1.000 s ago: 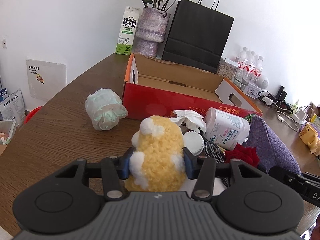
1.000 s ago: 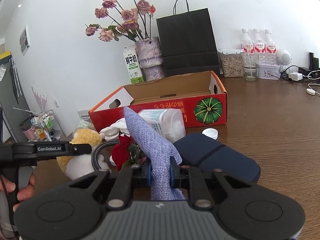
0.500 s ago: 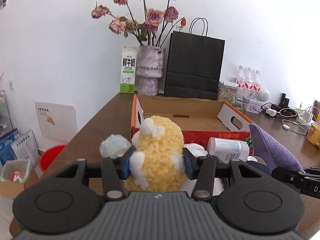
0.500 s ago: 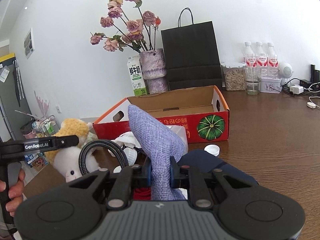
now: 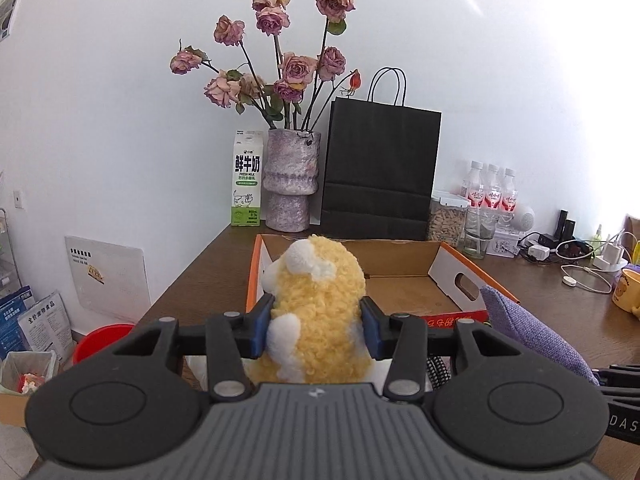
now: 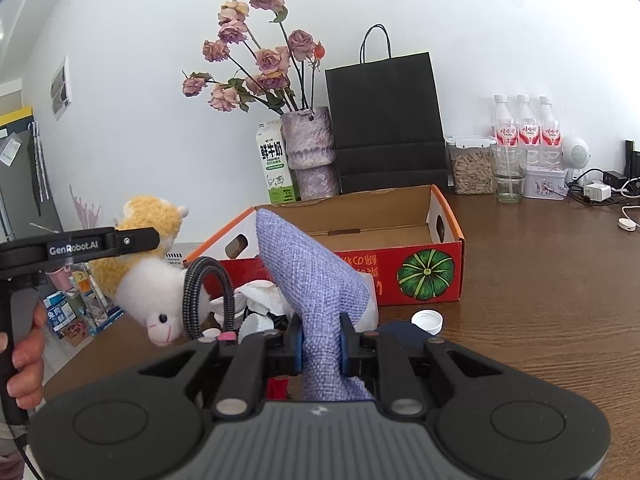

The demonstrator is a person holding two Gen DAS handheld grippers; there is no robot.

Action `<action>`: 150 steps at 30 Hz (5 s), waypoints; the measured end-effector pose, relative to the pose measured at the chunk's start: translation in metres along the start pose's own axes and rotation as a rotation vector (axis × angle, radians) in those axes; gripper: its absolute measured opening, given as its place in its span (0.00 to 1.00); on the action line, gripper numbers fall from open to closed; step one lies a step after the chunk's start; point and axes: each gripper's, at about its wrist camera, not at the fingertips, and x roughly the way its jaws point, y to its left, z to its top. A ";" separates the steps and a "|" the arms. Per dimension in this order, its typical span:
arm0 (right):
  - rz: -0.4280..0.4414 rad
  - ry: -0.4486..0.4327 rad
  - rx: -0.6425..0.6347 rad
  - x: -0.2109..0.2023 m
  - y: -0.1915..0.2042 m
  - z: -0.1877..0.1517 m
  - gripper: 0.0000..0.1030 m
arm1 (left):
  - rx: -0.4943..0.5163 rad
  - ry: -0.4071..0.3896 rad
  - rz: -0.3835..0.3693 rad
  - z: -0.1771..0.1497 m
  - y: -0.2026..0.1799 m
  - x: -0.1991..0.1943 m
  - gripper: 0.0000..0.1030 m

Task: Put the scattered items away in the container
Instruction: 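Carry the pouch and plush sheep over the cardboard box with both tools, then open both tools to drop the pouch and sheep into the box, then grasp the red rose with the right tool while the left tool grasps the black cable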

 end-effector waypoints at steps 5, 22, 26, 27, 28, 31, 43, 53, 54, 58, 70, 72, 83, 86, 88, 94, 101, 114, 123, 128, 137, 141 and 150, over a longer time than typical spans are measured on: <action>-0.004 -0.002 -0.002 0.004 -0.003 0.002 0.15 | 0.055 -0.074 0.013 0.002 -0.010 -0.007 0.43; -0.040 -0.135 -0.058 0.029 -0.008 0.062 0.15 | -0.050 -0.151 -0.048 0.041 -0.012 0.020 0.43; -0.040 -0.150 -0.066 0.052 -0.010 0.086 0.15 | -0.103 -0.150 -0.071 0.054 -0.011 0.045 0.43; -0.037 -0.150 -0.062 0.060 -0.010 0.092 0.15 | -0.115 -0.147 -0.074 0.058 -0.011 0.053 0.43; -0.035 -0.148 -0.058 0.068 -0.011 0.098 0.15 | -0.127 -0.144 -0.075 0.061 -0.010 0.060 0.43; -0.032 -0.138 -0.050 0.096 -0.012 0.116 0.15 | -0.172 -0.128 -0.071 0.069 -0.005 0.089 0.43; -0.053 0.022 -0.073 0.188 -0.023 0.102 0.15 | -0.214 0.092 -0.013 0.032 0.017 0.177 0.43; -0.079 0.052 -0.084 0.191 -0.021 0.096 0.21 | -0.181 0.094 0.009 0.031 0.009 0.176 0.50; -0.092 0.059 -0.083 0.192 -0.022 0.096 0.29 | -0.185 0.088 0.019 0.031 0.009 0.176 0.57; -0.122 0.088 -0.103 0.196 -0.020 0.096 1.00 | -0.183 0.057 0.049 0.033 0.009 0.169 1.00; -0.146 0.075 -0.103 0.188 -0.020 0.103 1.00 | -0.162 0.057 0.084 0.033 0.009 0.163 1.00; -0.148 0.075 -0.108 0.188 -0.019 0.103 1.00 | -0.159 0.056 0.084 0.033 0.008 0.163 1.00; -0.165 0.070 -0.115 0.186 -0.017 0.104 1.00 | -0.138 0.066 0.101 0.033 0.007 0.161 1.00; -0.175 0.068 -0.124 0.185 -0.016 0.104 1.00 | -0.133 0.063 0.096 0.035 0.007 0.159 1.00; -0.174 0.066 -0.128 0.184 -0.015 0.104 1.00 | -0.125 0.050 0.095 0.037 0.006 0.156 1.00; -0.177 0.050 -0.153 0.177 -0.008 0.105 1.00 | -0.105 0.029 0.097 0.045 0.001 0.149 1.00; -0.178 0.028 -0.162 0.164 -0.003 0.113 1.00 | -0.096 0.011 0.102 0.053 0.001 0.135 1.00; -0.176 -0.029 -0.209 0.111 0.017 0.120 1.00 | -0.088 -0.040 0.088 0.069 0.000 0.090 1.00; -0.157 -0.032 -0.219 0.071 0.020 0.097 1.00 | -0.044 -0.057 0.050 0.060 -0.002 0.051 1.00; -0.148 -0.033 -0.230 0.050 0.023 0.079 1.00 | -0.034 -0.074 0.039 0.053 0.001 0.027 1.00; -0.156 -0.031 -0.218 0.018 0.022 0.051 1.00 | -0.025 -0.075 0.044 0.042 0.008 0.003 1.00; -0.164 -0.026 -0.200 0.005 0.015 0.037 1.00 | -0.014 -0.072 0.039 0.037 0.014 -0.005 1.00; -0.195 0.020 -0.170 -0.014 0.000 0.004 1.00 | 0.018 -0.031 0.044 0.010 0.027 -0.015 1.00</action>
